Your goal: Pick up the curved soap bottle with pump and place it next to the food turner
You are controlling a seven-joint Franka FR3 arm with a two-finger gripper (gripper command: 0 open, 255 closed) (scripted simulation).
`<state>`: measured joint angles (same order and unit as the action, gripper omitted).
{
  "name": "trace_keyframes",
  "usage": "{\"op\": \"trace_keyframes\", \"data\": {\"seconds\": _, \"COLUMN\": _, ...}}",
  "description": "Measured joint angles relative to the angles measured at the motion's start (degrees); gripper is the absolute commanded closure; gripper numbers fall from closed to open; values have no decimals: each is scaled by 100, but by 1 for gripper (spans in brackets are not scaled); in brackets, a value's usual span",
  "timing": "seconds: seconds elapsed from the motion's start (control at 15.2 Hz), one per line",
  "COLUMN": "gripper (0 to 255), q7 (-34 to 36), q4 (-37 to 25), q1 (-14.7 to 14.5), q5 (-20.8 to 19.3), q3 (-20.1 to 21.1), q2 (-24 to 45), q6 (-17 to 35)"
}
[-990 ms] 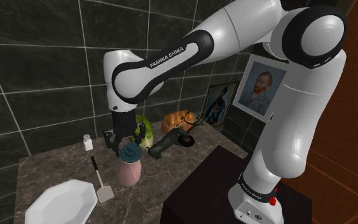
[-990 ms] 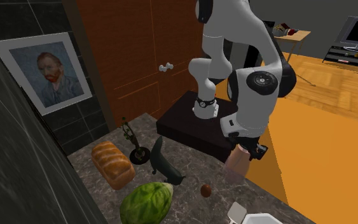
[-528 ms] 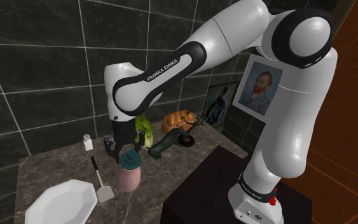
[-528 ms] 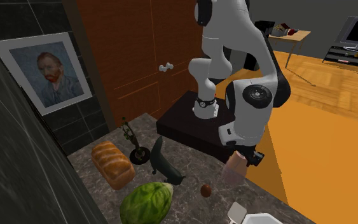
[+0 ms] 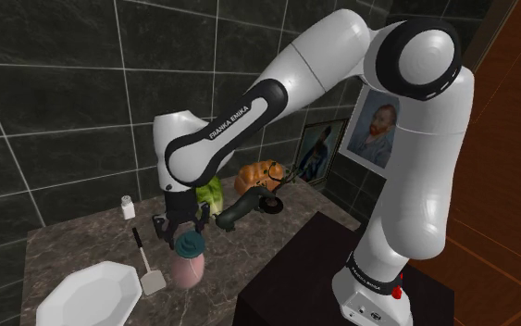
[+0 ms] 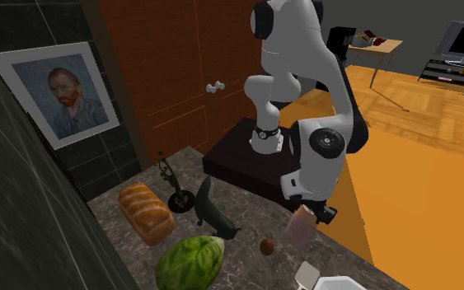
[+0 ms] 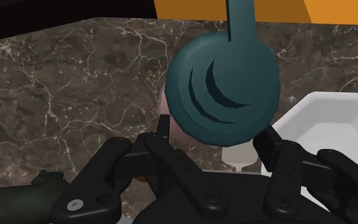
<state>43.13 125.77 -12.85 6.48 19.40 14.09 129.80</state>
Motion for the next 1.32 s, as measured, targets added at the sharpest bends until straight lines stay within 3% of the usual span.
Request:
{"op": "trace_keyframes", "data": {"seconds": 0.59, "gripper": 255, "q7": 45, "q4": 83, "q1": -76, "q5": -155, "q3": -71, "q2": 541, "q6": 608}}
{"op": "trace_keyframes", "data": {"seconds": 1.06, "gripper": 255, "q7": 52, "q4": 79, "q1": -85, "q5": -168, "q3": -77, "q2": 585, "q6": 650}}
{"op": "trace_keyframes", "data": {"seconds": 1.12, "gripper": 0, "q7": 52, "q4": 79, "q1": -85, "q5": -169, "q3": -77, "q2": 585, "q6": 650}}
{"op": "trace_keyframes", "data": {"seconds": 1.32, "gripper": 0, "q7": 52, "q4": 78, "q1": -85, "q5": -168, "q3": -77, "q2": 584, "q6": 650}}
